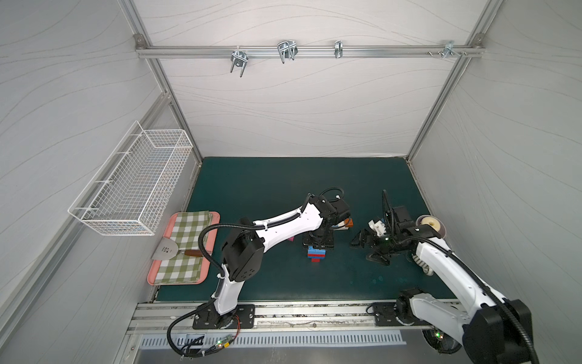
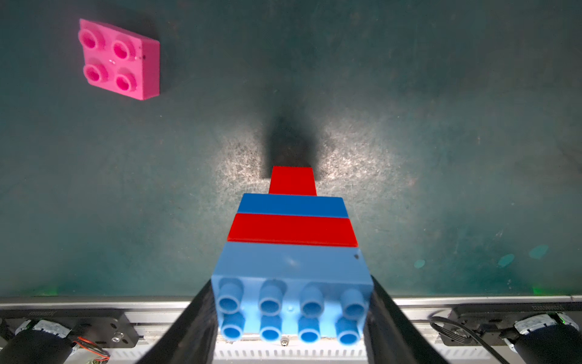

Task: Assemble a carrot with lego
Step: Assemble the lego brick with the lego brick.

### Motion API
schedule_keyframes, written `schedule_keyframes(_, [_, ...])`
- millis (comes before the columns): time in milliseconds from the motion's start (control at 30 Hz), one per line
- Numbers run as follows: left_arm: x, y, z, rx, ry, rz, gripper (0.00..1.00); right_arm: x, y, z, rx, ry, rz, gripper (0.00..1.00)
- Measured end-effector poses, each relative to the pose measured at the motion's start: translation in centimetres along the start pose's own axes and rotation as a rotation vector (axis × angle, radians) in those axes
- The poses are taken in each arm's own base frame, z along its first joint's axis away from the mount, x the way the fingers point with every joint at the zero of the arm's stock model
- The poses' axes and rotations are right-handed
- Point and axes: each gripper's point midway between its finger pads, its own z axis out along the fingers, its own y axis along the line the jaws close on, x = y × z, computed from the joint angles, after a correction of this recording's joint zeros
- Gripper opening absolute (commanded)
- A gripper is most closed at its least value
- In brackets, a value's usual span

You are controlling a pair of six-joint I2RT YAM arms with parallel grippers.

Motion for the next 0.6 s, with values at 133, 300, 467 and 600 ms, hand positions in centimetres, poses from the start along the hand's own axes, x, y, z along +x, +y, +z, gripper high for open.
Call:
schedule_keyframes(133, [-0.01,-0.01,0.00,0.000,0.000,-0.001,0.21,-0.05,-0.03,-0.02,0.000,-0.002,-0.001,0.99])
schedule_keyframes(300, [0.00,-0.02,0.07,-0.001,0.001,-0.005,0.21,-0.06,-0.04,-0.03,0.000,-0.002,-0.001,0.99])
schedule_keyframes(467, [0.00,-0.03,0.13,-0.002,0.001,-0.003,0.18,-0.14,-0.09,-0.07,0.000,-0.004,0.002,0.99])
schedule_keyframes(600, [0.16,-0.14,0.36,0.000,-0.004,0.003,0.15,-0.15,-0.10,-0.08,0.000,-0.005,0.002,0.99])
